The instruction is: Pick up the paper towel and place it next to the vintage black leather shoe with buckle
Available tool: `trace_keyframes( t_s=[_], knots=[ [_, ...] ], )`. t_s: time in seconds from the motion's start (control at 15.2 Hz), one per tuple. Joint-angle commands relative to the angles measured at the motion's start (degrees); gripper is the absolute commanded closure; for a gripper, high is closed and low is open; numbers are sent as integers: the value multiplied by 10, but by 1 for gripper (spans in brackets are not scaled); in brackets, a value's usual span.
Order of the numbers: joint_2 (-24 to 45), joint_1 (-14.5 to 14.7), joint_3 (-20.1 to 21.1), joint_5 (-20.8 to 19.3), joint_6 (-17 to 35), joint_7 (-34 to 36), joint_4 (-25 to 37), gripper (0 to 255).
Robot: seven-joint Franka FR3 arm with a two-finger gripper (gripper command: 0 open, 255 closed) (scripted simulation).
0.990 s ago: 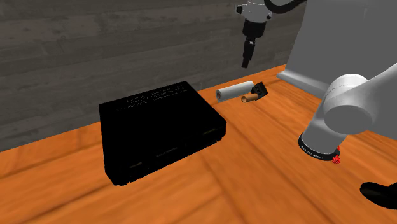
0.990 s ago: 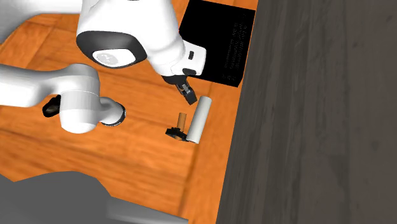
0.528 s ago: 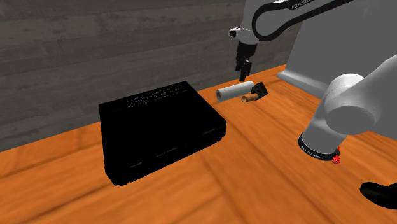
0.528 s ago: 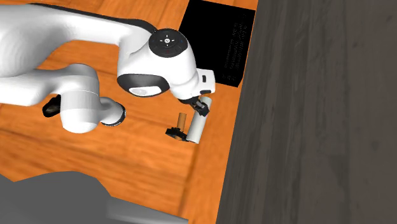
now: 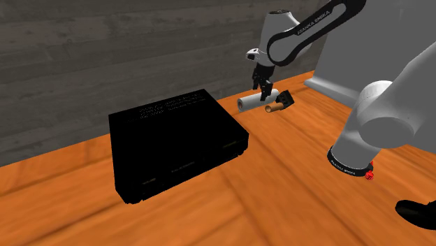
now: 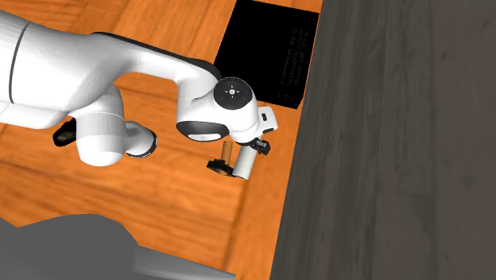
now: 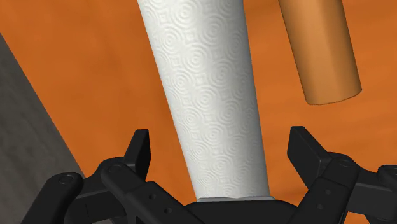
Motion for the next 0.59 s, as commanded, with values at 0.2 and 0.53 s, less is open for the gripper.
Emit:
trace_keyframes(
  t_s=[0.2,0.53],
  knots=[
    [36,4,-8,4,51,-7,-14,0],
    [41,4,-9,5,56,-8,-15,0]
  ],
)
